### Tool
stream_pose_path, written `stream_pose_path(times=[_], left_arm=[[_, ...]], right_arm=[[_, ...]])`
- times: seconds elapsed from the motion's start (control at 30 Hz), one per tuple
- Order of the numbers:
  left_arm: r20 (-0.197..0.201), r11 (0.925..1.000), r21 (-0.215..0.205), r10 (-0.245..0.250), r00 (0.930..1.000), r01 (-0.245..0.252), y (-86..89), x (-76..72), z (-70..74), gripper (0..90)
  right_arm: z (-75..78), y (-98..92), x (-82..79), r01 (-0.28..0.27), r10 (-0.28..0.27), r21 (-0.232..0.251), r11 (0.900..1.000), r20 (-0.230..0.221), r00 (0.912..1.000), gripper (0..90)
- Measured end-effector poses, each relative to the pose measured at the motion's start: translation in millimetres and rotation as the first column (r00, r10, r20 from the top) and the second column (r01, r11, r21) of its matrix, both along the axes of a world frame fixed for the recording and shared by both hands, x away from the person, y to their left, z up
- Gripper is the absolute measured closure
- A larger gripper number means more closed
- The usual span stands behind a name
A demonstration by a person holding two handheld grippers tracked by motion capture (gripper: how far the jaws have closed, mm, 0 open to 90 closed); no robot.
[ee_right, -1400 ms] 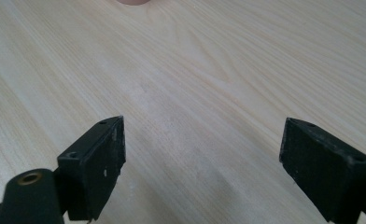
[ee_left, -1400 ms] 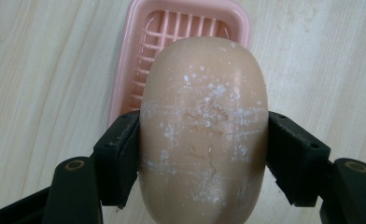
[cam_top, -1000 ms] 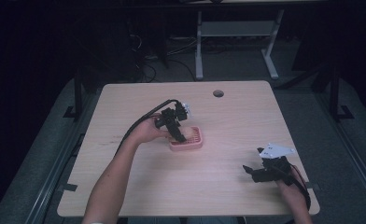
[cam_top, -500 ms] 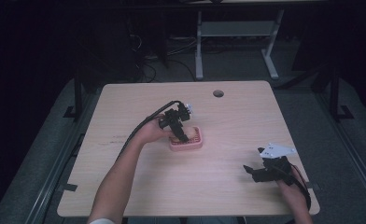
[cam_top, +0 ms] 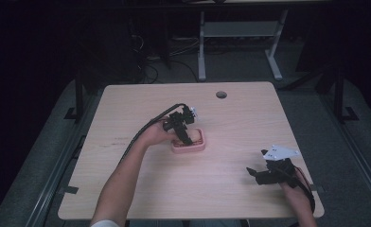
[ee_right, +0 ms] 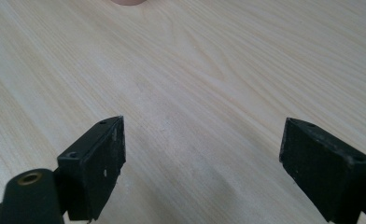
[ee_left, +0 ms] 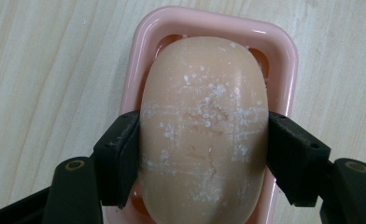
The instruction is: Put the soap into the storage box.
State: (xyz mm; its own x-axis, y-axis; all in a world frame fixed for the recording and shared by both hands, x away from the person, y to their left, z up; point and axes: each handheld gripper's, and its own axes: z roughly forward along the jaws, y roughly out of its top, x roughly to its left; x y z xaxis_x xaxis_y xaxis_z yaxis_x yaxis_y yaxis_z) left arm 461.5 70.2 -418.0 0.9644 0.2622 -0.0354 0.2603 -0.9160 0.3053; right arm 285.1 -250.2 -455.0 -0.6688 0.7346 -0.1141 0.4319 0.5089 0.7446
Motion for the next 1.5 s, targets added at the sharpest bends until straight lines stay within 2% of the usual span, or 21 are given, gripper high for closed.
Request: stream_pose_path(times=[0.2, 0.7, 0.8, 1.1, 1.17, 1.2, 1.5], left_arm=[[-0.007, 0.9997, -0.007, -0.024, 0.9997, 0.024, 4.1, 0.7, 0.0, 31.9], [-0.014, 0.9997, -0.006, -0.023, 0.9996, 0.023, 3.1, -1.1, 0.4, 31.1], [-0.009, 0.9992, -0.037, -0.014, 0.9999, 0.014, 3.4, -2.3, 4.7, 26.9], [-0.005, 0.9996, -0.025, -0.013, 0.9999, 0.013, 6.8, -6.7, 12.9, 25.2], [0.000, 0.9998, -0.014, -0.016, 0.9999, 0.016, 6.8, -8.3, 13.6, 25.1], [0.001, 0.9998, -0.014, -0.016, 0.9999, 0.016, 6.7, -9.4, 13.8, 24.9], [0.016, 0.9998, -0.006, -0.018, 0.9997, 0.018, 6.4, -17.7, 20.7, 24.1]], right_arm=[[-0.3, 0.8, 0.3, -0.002, 0.002, -0.001, 1.000, -0.001, 1.0000, 13.8], [-0.7, 2.1, 0.4, 0.003, -0.003, 0.005, 1.000, -0.005, 1.0000, 13.8], [-0.5, 2.0, 0.4, 0.002, -0.002, 0.002, 1.000, -0.005, 1.0000, 13.8], [-0.6, 2.2, 0.8, -0.005, 0.005, -0.011, 1.000, -0.004, 1.0000, 13.8], [-0.7, 1.3, 1.5, -0.013, 0.013, -0.026, 1.000, 0.001, 0.9999, 13.8], [-0.8, 2.8, 0.7, -0.002, 0.002, -0.007, 1.000, -0.008, 1.0000, 13.8], [-0.8, 3.1, 1.0, 0.002, -0.002, -0.018, 1.000, -0.008, 1.0000, 13.8]])
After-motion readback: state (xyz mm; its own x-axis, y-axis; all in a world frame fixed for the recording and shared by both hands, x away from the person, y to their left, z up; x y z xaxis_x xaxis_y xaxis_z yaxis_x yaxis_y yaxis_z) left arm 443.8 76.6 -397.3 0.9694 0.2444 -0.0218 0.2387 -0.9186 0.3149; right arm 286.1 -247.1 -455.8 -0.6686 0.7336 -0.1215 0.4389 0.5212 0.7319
